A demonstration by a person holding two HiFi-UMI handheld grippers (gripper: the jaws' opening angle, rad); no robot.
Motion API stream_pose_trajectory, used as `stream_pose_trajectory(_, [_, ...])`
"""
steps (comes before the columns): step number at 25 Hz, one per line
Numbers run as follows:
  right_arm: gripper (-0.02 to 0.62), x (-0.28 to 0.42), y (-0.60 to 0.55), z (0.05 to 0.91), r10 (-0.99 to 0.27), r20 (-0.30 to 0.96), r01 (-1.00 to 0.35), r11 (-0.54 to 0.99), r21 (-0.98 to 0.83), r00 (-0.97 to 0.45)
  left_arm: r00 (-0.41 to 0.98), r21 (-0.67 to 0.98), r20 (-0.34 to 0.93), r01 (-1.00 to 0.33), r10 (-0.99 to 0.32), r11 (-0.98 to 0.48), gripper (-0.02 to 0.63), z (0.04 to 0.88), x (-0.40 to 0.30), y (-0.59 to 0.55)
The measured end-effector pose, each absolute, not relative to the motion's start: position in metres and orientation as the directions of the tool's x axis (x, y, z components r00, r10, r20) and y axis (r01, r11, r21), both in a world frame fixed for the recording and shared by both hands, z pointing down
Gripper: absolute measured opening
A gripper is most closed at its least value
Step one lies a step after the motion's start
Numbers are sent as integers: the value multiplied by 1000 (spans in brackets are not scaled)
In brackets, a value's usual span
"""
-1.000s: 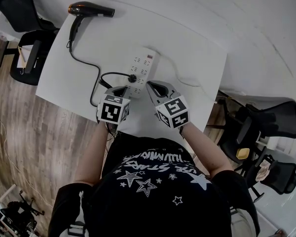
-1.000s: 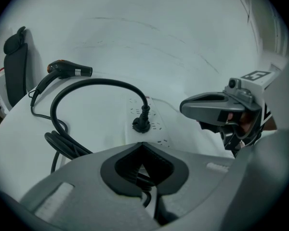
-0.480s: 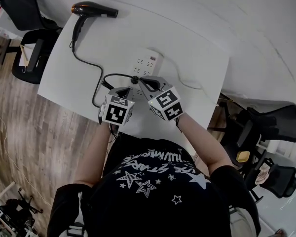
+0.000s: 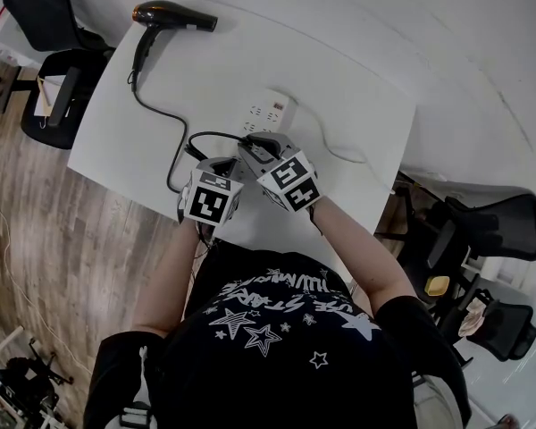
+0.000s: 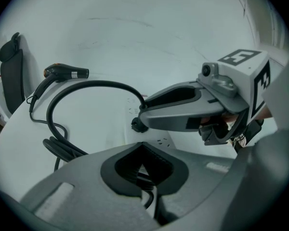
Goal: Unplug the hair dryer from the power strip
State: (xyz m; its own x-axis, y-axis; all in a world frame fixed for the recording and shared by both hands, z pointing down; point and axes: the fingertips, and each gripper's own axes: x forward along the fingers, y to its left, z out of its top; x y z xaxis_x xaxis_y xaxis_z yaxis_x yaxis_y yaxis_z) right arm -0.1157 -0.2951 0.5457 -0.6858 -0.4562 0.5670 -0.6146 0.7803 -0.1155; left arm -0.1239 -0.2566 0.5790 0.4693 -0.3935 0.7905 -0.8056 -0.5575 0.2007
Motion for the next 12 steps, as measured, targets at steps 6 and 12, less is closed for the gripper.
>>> stream_pose_trajectory(6, [84,-121,-300,550,-410,566,-548,832,-89,-715,468,197,792,-804,-393,-561,6,579,-123,-257])
stream_pose_trajectory(12, [86,-122,-302,551,-362,551,-519,840,-156,-752,474,196,795,-791,-378,-579,6,579,-123,-257])
